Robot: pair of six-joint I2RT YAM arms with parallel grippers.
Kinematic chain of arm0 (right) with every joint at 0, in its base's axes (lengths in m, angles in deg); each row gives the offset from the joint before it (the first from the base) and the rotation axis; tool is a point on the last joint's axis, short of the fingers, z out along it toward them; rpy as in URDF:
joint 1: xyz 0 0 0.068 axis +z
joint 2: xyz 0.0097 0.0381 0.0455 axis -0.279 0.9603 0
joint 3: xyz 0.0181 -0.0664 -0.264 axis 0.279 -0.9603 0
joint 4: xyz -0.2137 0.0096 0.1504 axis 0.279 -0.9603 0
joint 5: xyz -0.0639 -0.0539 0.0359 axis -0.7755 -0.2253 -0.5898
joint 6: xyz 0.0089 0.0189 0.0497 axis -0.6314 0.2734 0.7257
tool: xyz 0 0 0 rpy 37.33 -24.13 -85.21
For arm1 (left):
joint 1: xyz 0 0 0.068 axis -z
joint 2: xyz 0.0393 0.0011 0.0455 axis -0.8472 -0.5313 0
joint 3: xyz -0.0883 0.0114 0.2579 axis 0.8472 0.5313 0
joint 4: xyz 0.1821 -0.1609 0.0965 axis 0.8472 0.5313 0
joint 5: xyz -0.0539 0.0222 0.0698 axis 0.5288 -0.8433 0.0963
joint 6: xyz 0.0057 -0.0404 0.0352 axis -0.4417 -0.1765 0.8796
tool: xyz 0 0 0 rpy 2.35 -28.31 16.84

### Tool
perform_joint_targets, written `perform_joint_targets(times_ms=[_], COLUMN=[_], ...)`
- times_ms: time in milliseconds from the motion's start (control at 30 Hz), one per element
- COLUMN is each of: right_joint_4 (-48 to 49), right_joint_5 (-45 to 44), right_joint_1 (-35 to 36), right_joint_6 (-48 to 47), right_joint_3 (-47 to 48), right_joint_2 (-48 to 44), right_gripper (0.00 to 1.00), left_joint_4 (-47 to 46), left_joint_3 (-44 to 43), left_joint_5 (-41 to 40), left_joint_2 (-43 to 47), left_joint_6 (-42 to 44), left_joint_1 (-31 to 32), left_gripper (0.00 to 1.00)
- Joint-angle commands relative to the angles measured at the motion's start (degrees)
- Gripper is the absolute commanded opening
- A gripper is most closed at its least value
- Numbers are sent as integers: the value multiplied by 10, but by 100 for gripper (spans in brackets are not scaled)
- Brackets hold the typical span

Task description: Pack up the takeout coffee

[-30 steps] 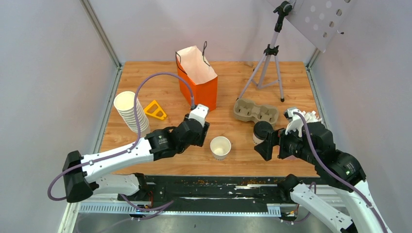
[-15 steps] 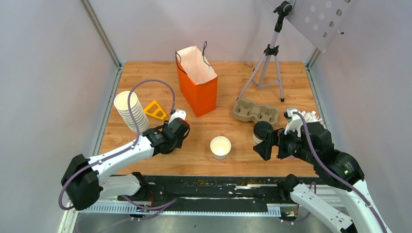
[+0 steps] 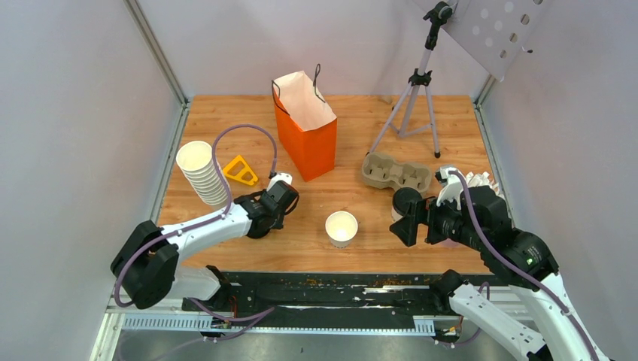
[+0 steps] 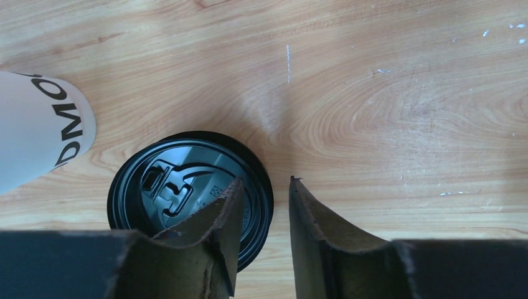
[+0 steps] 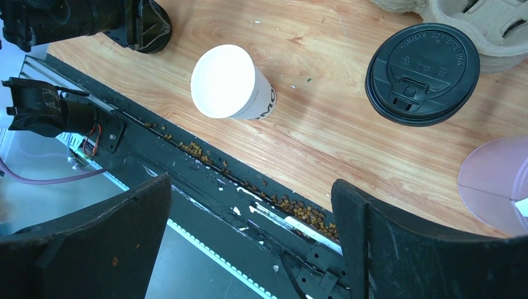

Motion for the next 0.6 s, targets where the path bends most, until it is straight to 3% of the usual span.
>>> perform_joint_targets(times_ms=[0, 100, 333, 433, 567], right_joint_4=[27, 22, 12, 13, 13], right_joint_5=[2, -3, -8, -9, -4], right_joint_1=[3, 3, 3, 3, 3], right_joint_6=[8, 7, 10, 12, 14], right_joint_3=[1, -1, 4, 2, 1], right_joint_2=[-2, -5, -10, -13, -14], right_gripper=[99, 99, 99, 99, 99], left_joint_4=[-34, -43, -33, -14, 22], left_joint_3=[4, 9, 8, -2, -21], left_joint_5=[0, 7, 21, 32, 32], left_joint_2=[-11, -7, 4, 12, 33], left_joint_6=[-3, -1, -2, -3, 0], left_joint_1=[-3, -3, -3, -3, -3], left_gripper=[35, 24, 11, 0, 0])
